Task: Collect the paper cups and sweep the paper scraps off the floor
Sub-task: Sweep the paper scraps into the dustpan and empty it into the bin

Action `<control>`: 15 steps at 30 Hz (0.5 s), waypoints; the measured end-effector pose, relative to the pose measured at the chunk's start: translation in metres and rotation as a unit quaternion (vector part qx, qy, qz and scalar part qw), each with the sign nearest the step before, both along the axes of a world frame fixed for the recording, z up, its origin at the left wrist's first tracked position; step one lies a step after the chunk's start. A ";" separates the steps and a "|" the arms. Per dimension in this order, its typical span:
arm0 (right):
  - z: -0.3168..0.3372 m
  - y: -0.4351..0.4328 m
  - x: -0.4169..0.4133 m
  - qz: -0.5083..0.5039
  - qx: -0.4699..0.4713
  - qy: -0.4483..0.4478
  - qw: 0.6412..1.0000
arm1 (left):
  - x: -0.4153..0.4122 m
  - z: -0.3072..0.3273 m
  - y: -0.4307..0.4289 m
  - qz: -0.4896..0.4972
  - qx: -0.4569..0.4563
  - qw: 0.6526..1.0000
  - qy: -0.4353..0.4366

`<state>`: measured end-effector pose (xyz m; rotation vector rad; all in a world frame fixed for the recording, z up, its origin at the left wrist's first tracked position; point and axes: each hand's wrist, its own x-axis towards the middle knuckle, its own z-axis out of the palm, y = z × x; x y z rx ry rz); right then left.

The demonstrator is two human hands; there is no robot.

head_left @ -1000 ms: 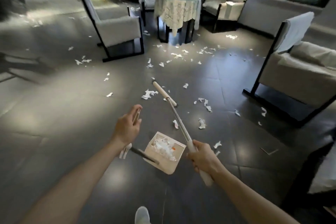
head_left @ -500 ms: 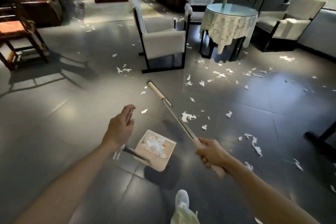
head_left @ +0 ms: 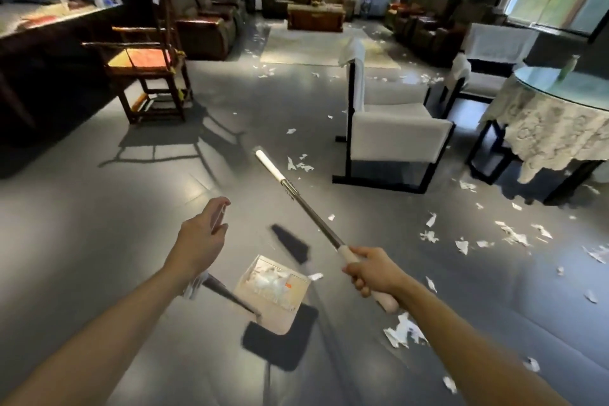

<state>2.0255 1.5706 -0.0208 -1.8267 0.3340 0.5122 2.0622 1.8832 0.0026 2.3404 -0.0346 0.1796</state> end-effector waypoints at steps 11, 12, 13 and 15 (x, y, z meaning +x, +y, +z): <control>0.009 0.069 0.365 0.008 0.018 -0.016 1.000 | 0.330 0.010 0.055 0.021 0.019 0.999 -0.041; 0.012 0.074 0.396 0.005 0.017 -0.015 1.000 | 0.361 0.015 0.060 0.019 0.024 0.999 -0.044; 0.015 0.079 0.426 -0.003 0.019 -0.013 1.000 | 0.391 0.021 0.065 0.019 0.025 0.998 -0.046; 0.021 0.085 0.482 -0.018 0.025 -0.007 0.999 | 0.451 0.032 0.073 0.015 0.031 0.998 -0.054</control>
